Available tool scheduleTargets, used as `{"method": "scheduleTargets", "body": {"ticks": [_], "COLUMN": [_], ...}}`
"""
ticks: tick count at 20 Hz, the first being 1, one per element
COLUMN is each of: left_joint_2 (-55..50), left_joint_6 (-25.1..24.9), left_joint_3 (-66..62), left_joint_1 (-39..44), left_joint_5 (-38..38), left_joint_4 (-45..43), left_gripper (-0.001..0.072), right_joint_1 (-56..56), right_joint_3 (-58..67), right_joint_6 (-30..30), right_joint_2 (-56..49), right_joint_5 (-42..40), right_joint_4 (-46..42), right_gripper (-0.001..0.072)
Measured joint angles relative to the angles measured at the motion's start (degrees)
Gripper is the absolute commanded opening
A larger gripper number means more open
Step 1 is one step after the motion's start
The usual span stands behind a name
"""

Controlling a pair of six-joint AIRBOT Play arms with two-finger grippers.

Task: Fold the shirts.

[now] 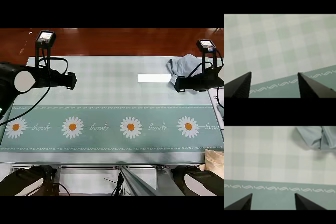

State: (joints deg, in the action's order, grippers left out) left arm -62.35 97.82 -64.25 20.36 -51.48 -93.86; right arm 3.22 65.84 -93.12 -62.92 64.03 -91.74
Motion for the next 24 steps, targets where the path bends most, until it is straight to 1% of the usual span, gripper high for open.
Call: {"method": "scheduleTargets", "body": {"ticks": [2, 4, 5, 7, 8, 10, 12, 15, 18, 23, 24], "left_joint_2": [-0.2, -0.3, -0.3, -0.4, -0.4, -0.5, -0.5, -0.5, -0.5, -0.5, -0.5], "left_joint_6": [0.0, 0.0, 0.0, 0.0, 0.0, 0.0, 0.0, 0.0, 0.0, 0.0, 0.0], "left_joint_3": [0.0, 0.1, 0.1, 0.1, 0.1, 0.1, 0.1, 0.1, 0.1, 0.1, 0.1], "left_joint_1": [0.0, 0.0, 0.0, 0.0, 0.0, 0.0, 0.0, 0.0, 0.0, 0.0, 0.0], "left_joint_5": [2.2, 3.9, 4.3, 5.2, 6.1, 7.7, 8.4, 9.1, 9.1, 7.1, 6.5], "left_joint_4": [0.0, 0.0, 0.0, 0.0, 0.0, 0.0, 0.0, 0.0, 0.0, 0.0, 0.0], "left_gripper": [0.0716, 0.0716, 0.0716, 0.0716, 0.0716, 0.0716, 0.0716, 0.0716, 0.0716, 0.0715, 0.0715], "right_joint_1": [0.0, 0.0, -0.3, -2.4, -4.2, -8.7, -13.6, -19.3, -22.4, -23.7, -23.8], "right_joint_3": [0.0, 0.0, 0.0, 0.0, 0.0, 0.0, 0.0, 0.0, 0.0, 0.0, 0.0], "right_joint_6": [0.0, -1.4, -3.9, -11.3, -15.4, -22.1, -26.4, -29.5, -30.9, -31.5, -31.7], "right_joint_2": [0.0, -0.1, -0.4, -1.7, -2.8, -6.1, -10.2, -16.6, -22.7, -30.7, -31.9], "right_joint_5": [-2.8, -7.6, -10.9, -17.8, -21.2, -27.2, -31.7, -36.8, -41.5, -48.1, -49.3], "right_joint_4": [-0.9, -4.9, -8.5, -15.3, -17.6, -19.0, -17.2, -11.2, -6.5, 0.6, 2.3], "right_gripper": [0.0586, 0.0586, 0.0586, 0.0586, 0.0586, 0.0586, 0.0587, 0.0587, 0.0587, 0.0586, 0.0565]}}
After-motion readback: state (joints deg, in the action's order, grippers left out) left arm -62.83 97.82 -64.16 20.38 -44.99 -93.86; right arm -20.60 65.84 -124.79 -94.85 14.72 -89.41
